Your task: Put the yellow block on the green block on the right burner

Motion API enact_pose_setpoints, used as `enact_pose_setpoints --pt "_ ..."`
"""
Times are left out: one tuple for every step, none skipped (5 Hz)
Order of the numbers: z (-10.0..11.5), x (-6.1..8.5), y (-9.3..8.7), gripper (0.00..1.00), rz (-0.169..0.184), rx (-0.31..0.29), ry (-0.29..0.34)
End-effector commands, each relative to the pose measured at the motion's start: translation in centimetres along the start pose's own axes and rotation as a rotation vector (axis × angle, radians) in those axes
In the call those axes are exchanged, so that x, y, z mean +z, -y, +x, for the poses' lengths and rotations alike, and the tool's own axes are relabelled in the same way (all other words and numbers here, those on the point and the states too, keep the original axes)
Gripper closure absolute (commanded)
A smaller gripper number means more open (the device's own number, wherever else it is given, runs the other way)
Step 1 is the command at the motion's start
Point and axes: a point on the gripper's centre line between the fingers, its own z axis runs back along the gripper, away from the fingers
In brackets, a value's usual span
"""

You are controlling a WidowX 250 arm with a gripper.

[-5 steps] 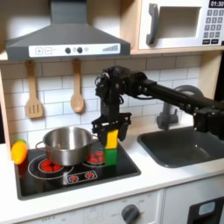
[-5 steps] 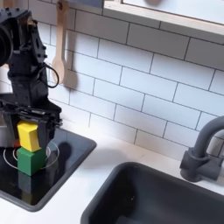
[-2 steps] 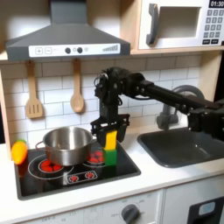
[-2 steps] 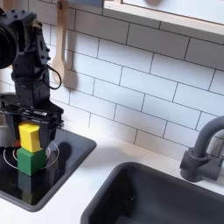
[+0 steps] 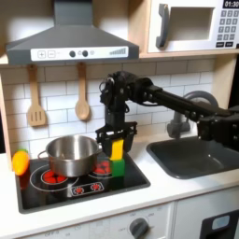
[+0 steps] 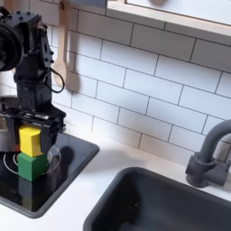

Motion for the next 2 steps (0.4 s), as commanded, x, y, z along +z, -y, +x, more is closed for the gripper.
enact_pose_setpoints --pt "-0.31 -0.16 0.34 1.0 0.002 -0.018 -0.015" --pt "-0.23 -0.36 0.44 1.0 0.003 -0.029 -0.02"
